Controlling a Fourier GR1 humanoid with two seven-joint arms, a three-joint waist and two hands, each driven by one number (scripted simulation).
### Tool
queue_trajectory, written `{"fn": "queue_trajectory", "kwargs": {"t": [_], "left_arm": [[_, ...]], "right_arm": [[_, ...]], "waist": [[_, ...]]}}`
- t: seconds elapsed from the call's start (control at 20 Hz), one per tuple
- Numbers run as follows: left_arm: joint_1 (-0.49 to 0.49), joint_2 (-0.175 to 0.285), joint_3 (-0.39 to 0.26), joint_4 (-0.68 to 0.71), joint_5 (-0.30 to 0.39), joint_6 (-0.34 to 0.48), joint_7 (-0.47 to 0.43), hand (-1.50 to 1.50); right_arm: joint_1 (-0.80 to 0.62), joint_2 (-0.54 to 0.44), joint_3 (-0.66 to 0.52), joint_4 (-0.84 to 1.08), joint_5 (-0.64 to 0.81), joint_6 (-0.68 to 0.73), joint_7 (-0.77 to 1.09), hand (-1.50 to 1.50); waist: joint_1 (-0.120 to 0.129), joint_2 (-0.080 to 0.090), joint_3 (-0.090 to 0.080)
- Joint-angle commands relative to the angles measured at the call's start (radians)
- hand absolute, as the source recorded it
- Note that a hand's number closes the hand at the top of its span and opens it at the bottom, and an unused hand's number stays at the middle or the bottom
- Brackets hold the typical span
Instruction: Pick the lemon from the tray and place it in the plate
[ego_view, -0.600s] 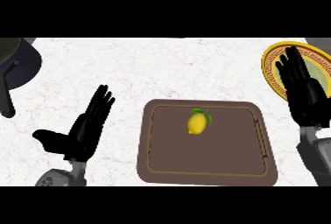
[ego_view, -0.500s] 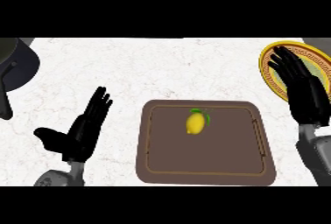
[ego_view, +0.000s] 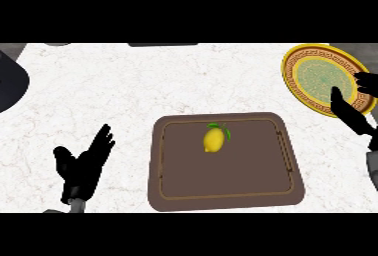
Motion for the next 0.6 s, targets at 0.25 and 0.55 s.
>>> {"fn": "queue_trajectory", "kwargs": {"t": [0.25,0.55], "left_arm": [[0.006,-0.009,-0.025,-0.016,-0.017,0.005,0.066,0.0],[-0.03,-0.02,-0.001,0.034,-0.013,0.003,0.059,0.0]], "right_arm": [[0.226,0.112,0.198,-0.302,0.49,-0.317,0.303,-1.5],[0.291,0.072,0.27,-0.388,0.62,0.044,0.574,-1.5]], "waist": [[0.017,-0.005,0.004],[0.007,0.001,-0.001]]}}
